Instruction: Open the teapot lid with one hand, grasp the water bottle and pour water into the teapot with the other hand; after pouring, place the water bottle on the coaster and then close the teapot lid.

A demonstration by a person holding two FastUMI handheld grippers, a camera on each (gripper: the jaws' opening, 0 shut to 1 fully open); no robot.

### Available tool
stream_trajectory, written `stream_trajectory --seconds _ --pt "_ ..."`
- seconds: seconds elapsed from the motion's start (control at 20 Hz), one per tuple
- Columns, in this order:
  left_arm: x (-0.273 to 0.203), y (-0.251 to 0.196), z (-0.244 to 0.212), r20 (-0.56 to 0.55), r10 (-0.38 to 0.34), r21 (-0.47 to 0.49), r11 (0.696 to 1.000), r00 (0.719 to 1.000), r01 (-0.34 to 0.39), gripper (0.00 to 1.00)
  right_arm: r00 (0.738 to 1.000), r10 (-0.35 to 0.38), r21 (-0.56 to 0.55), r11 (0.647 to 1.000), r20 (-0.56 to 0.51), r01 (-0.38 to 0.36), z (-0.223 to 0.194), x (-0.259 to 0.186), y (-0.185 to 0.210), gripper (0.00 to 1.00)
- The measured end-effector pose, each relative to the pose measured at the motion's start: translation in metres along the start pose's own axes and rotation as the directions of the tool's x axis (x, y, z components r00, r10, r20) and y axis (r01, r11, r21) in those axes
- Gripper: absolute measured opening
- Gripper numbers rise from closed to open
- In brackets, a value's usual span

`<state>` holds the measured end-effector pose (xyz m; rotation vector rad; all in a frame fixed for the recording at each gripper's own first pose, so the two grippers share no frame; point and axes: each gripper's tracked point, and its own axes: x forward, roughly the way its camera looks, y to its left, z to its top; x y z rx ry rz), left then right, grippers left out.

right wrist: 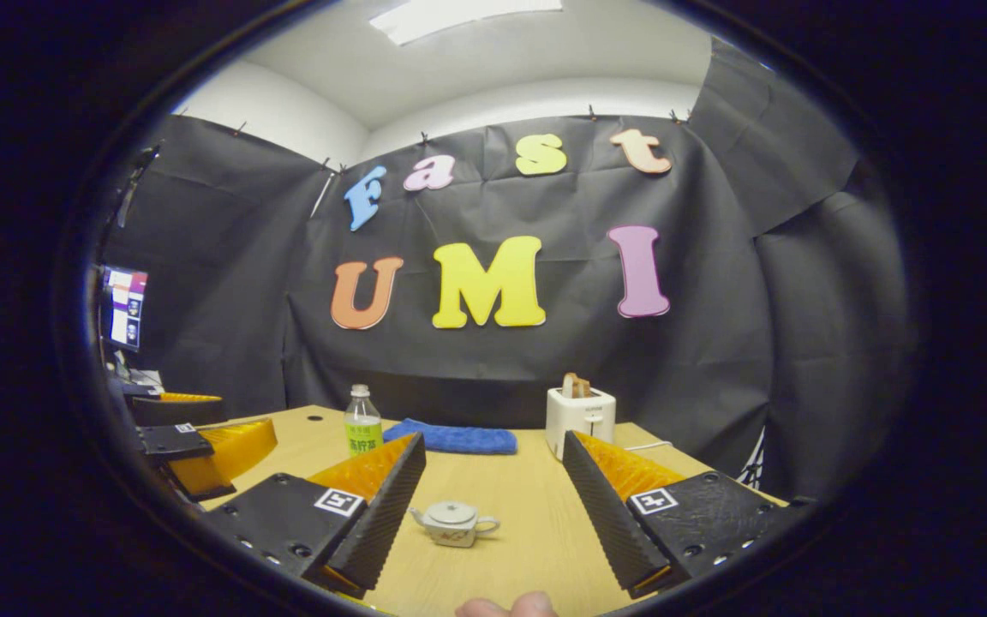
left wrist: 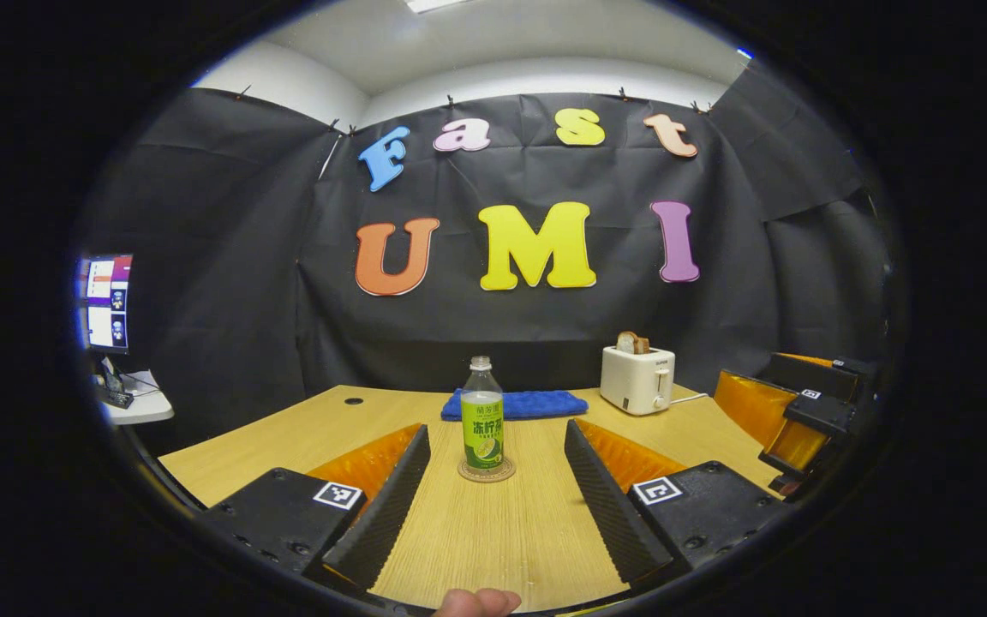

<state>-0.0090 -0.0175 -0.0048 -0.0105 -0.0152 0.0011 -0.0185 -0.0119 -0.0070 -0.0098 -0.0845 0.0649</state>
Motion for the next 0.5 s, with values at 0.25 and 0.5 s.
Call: stream_trajectory --seconds 0.25,0.5 --pt "-0.006 0.005 0.006 0.015 0.014 -0.01 1.0 1.0 -0.014 0.99 1.0 -0.028 -0.003 1.0 0.003 0.028 0.0 -0.011 0.0 0.96" --pt "-0.006 0.008 0.007 0.023 0.016 -0.002 1.0 1.0 -0.015 0.99 0.999 -0.035 -0.029 0.999 0.015 0.035 0.008 -0.012 0.012 0.97"
